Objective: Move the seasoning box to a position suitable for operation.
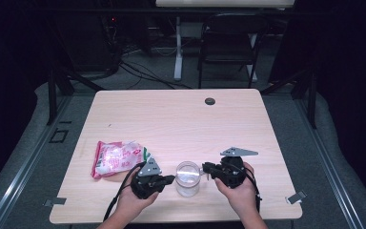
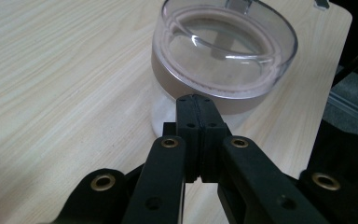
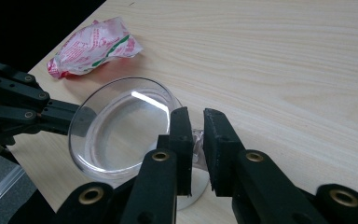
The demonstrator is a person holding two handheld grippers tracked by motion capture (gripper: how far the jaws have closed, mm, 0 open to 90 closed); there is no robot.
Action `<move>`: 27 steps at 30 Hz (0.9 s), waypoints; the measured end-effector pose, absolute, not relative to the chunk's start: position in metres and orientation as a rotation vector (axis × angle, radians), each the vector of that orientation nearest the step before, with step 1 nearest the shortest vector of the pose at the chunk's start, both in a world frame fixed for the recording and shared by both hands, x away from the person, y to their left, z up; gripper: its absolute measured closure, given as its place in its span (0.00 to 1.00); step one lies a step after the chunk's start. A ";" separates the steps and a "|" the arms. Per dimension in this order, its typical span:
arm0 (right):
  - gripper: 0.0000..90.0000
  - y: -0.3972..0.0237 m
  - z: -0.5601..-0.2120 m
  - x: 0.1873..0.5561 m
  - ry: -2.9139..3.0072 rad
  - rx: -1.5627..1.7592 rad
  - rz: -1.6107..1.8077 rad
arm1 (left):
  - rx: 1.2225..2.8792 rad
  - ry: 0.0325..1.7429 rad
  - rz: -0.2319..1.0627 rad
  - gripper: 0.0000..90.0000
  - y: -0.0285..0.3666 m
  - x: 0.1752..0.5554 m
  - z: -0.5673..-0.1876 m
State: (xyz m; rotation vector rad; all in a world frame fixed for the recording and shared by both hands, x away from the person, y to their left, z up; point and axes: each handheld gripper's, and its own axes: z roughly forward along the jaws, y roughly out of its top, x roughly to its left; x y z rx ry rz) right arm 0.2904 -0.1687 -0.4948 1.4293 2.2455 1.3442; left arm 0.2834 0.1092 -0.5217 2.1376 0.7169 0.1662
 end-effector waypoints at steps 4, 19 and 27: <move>0.91 -0.168 -0.495 0.291 2.245 1.430 1.339 | 2.150 0.688 0.156 1.00 0.110 0.282 -0.521; 0.91 -0.168 -0.495 0.291 2.240 1.437 1.338 | 2.143 0.662 0.138 1.00 0.110 0.280 -0.519; 0.89 -0.169 -0.496 0.292 2.232 1.439 1.347 | 2.125 0.652 0.138 0.98 0.108 0.278 -0.516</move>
